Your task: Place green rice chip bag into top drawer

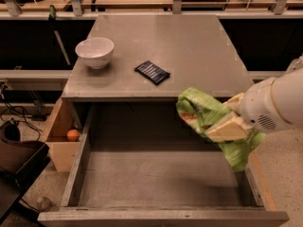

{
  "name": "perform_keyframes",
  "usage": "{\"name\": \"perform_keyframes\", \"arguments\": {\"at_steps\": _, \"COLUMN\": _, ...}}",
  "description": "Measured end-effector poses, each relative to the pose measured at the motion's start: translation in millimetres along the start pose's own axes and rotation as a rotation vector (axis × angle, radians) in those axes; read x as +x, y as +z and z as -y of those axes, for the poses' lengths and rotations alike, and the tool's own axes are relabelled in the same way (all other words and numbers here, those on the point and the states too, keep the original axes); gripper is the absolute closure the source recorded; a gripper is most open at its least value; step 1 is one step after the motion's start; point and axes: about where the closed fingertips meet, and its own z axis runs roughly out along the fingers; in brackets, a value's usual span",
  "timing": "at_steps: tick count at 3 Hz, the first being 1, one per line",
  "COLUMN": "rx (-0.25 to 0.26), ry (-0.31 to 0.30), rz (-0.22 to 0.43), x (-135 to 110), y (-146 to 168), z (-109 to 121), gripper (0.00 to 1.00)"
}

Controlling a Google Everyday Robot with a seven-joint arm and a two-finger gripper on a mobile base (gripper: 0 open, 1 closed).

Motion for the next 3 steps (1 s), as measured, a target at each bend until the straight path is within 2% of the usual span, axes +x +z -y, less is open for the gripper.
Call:
{"name": "perform_keyframes", "arguments": {"at_steps": 1, "rx": -0.093, "ry": -0.061, "rz": -0.046, "x": 30, "y": 74, "z": -14, "gripper": 1.0}}
{"name": "perform_keyframes", "arguments": {"at_steps": 2, "rx": -0.172, "ry": -0.104, "rz": -0.066, "x": 55, "y": 134, "z": -26, "gripper": 1.0}}
{"name": "perform_keyframes", "arguments": {"at_steps": 3, "rx": -0.188, "ry": -0.114, "rz": -0.067, "x": 61, "y": 148, "z": -28, "gripper": 0.84}}
